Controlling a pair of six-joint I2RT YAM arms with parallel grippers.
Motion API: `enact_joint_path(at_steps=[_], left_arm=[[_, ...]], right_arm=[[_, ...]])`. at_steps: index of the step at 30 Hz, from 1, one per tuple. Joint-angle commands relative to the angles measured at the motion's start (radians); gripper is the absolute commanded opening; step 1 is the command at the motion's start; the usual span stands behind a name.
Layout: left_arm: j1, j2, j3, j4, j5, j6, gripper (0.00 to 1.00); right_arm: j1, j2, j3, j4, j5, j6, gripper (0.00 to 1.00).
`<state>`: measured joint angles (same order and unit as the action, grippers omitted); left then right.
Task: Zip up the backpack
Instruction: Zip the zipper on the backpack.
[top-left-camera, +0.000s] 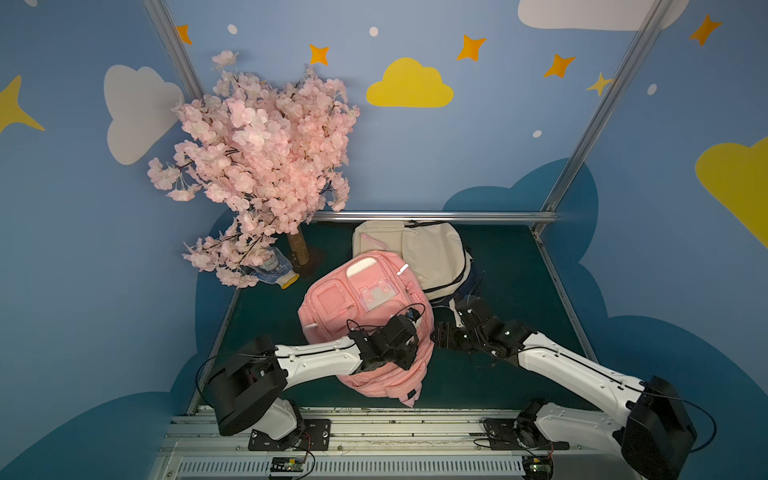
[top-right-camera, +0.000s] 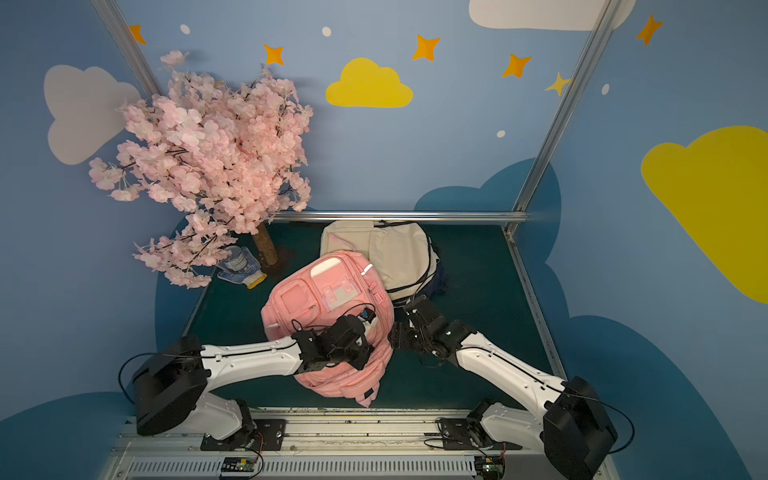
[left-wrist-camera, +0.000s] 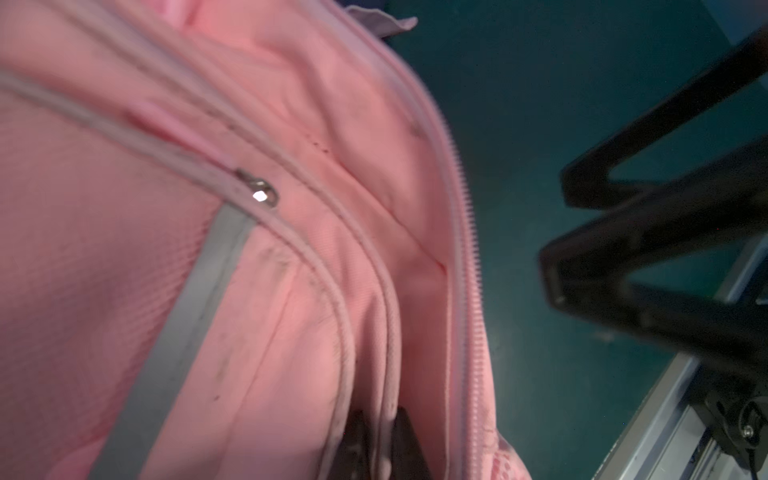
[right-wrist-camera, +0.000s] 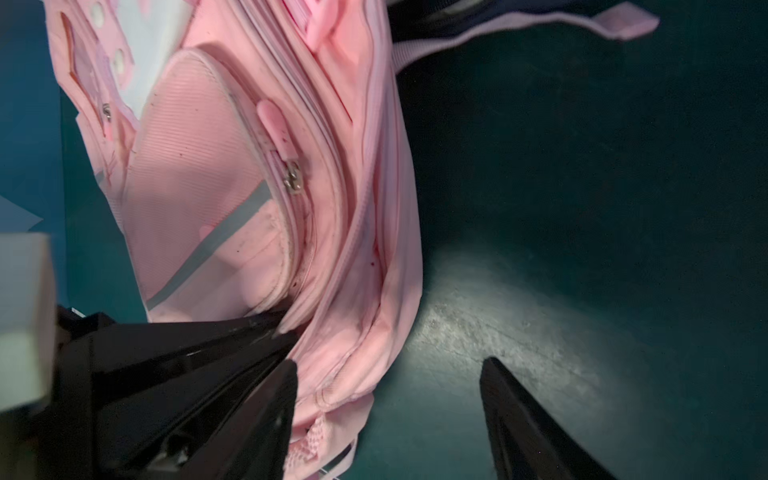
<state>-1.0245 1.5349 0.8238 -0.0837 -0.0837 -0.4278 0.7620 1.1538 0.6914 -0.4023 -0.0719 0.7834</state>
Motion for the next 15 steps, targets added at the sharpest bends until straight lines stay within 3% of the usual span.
enact_joint_path(at_steps=[1, 4, 9, 15], left_arm=[[-0.026, 0.023, 0.067, -0.038, 0.037, -0.019, 0.28], [-0.020, -0.047, 0.044, -0.082, -0.013, -0.067, 0.46], [0.048, -0.272, -0.024, -0.268, -0.168, -0.179, 0.63], [0.359, -0.567, -0.142, -0.485, -0.228, -0.304, 0.79]], right_arm=[[0.010, -0.028, -0.015, 0.099, -0.017, 0.111, 0.73], [0.021, -0.025, -0.015, 0.109, -0.022, 0.126, 0.73], [0.053, 0.003, -0.015, 0.130, -0.039, 0.139, 0.75], [0.099, 0.058, 0.000, 0.132, -0.020, 0.150, 0.78]])
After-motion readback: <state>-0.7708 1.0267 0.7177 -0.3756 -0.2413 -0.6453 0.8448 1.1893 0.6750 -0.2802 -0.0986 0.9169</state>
